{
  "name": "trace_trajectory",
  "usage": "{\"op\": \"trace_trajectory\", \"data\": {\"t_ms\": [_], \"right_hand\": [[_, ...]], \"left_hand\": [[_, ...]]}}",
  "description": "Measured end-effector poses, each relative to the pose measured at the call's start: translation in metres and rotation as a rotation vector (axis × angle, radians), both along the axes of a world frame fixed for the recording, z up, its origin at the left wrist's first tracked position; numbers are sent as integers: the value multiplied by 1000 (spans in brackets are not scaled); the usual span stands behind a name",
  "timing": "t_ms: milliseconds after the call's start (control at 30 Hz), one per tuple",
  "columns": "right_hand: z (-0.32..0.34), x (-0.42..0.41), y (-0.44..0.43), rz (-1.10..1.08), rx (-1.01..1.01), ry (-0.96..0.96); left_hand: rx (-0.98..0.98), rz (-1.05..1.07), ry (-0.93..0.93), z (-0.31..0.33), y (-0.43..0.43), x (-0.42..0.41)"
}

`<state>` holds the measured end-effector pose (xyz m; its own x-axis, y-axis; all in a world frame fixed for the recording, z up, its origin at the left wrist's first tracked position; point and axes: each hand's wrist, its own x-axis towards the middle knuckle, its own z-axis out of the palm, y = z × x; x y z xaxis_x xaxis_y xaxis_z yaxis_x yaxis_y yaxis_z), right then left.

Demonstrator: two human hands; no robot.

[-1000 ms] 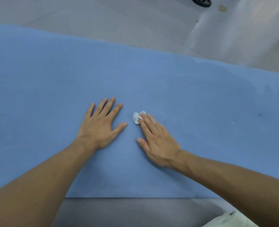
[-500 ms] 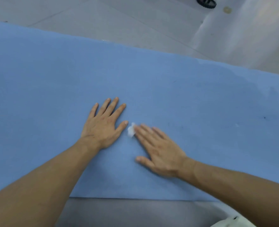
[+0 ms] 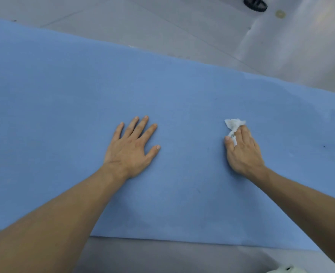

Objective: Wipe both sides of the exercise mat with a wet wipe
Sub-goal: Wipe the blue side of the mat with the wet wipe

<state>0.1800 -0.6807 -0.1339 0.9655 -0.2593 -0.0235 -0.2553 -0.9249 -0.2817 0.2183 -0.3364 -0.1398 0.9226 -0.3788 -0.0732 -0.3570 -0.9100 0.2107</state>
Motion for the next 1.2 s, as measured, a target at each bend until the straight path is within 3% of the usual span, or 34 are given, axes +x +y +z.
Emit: {"op": "trace_trajectory", "data": {"t_ms": [167, 267, 367, 467, 667, 767, 833, 900, 1133, 1200], "right_hand": [[-4, 1, 73, 451, -74, -29], [-1, -5, 107, 612, -30, -7], [2, -5, 101, 715, -130, 9], [5, 14, 67, 599, -173, 10], [-3, 57, -32, 113, -123, 70], [-4, 67, -41, -124, -115, 94], [-2, 76, -23, -139, -67, 38], [-4, 86, 6, 1, -52, -44], [0, 114, 118, 527, -138, -14], [-2, 122, 133, 581, -112, 18]], "left_hand": [[-10, 0, 16, 1, -4, 5], [-4, 11, 7, 0, -7, 11], [-12, 7, 8, -1, -7, 17], [-5, -12, 18, 1, -4, 25], [11, 43, 21, 2, 15, 47], [11, 49, 13, 1, 16, 48], [14, 65, -5, 0, 13, 46], [18, 75, -20, -1, 12, 44], [4, 78, -18, -2, 12, 47], [-8, 75, -12, -3, 12, 49]]}}
